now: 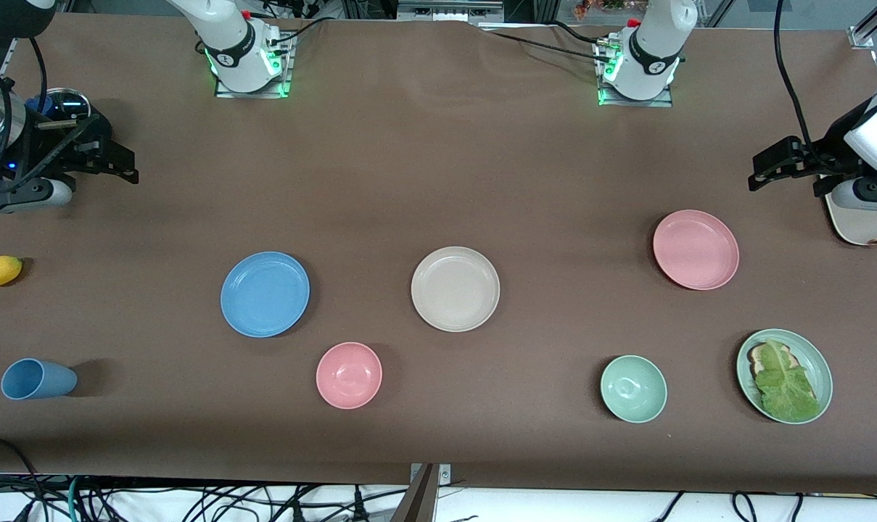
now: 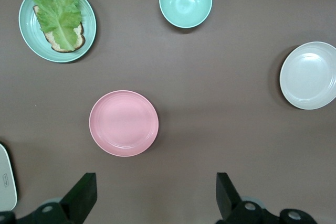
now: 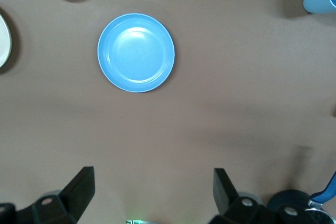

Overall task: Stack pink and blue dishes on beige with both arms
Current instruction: 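Reach the left gripper down to the rim of the pink plate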

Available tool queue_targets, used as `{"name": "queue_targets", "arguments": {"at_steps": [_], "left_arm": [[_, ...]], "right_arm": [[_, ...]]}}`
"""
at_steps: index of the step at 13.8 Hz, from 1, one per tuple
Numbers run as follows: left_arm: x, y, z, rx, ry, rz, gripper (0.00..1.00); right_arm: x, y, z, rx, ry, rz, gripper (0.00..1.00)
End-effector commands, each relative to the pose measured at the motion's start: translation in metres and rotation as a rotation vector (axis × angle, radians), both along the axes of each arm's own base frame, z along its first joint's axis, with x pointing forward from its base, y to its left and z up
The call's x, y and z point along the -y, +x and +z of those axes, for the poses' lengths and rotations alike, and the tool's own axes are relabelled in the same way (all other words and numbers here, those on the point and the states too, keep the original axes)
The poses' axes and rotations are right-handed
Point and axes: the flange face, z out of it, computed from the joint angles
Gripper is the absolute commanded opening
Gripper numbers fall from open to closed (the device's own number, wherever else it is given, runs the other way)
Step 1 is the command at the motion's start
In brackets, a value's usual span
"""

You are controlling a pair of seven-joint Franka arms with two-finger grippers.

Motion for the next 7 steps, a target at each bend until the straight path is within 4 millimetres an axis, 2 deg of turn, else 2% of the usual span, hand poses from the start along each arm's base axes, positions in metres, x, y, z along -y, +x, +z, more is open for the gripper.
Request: {"name": "queue_targets", "arguments": {"at_steps": [1,5,7], "left_arm": [[-0.001,0.006,0.000,0.010,-0.010,0.003,1.00],[0.004,0.025,-0.029,-0.005,-0.006,-0.001,1.00],[0.005,0.039,-0.061,-0.053,-0.009,0.002,1.00]], "right_arm": [[0.001,0.000,0.005,0.014,0.002,-0.011,1.00],[0.003,0.005,0.007,0.047,0.002,-0.014,1.00],[0.005,0.008,0.006,0.060,0.004,-0.019,1.00]]}}
